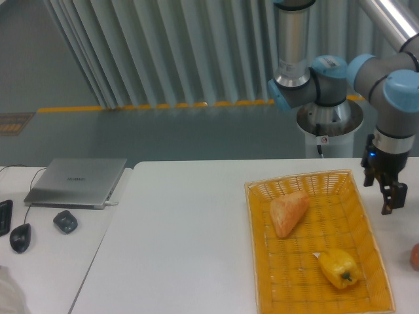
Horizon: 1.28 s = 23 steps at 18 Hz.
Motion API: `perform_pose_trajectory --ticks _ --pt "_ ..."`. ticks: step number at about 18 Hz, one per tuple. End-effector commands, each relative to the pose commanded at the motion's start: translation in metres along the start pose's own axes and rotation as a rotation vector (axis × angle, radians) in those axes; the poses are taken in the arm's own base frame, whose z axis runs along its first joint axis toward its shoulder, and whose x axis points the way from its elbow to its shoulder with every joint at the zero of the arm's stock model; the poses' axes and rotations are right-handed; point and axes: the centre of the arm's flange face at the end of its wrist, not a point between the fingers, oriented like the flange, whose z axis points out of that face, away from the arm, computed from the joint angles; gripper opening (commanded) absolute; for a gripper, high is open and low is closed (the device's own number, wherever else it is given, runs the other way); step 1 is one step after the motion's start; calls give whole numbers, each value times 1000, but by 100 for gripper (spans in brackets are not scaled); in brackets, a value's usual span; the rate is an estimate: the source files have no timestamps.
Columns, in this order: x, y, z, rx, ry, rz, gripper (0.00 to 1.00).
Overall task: Place the triangular bread on the table
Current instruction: 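Lower the gripper onto the triangular bread slice in the basket, then close the gripper on the bread slice's edge and lift it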
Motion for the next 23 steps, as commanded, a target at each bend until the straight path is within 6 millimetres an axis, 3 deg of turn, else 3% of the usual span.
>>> perform_pose_trajectory --ticks 2,8,12,17,22,23 --pt "9 -16 6 -2 16 -28 100" --pt "70 -102 35 -45 54 -168 100" --pt "85 -118 55 -98 67 -144 100" --pt "94 -125 89 -203 57 -112 100" --pt "95 -131 98 -227 41 -91 99" --pt "95 -131 98 -229 41 -91 95"
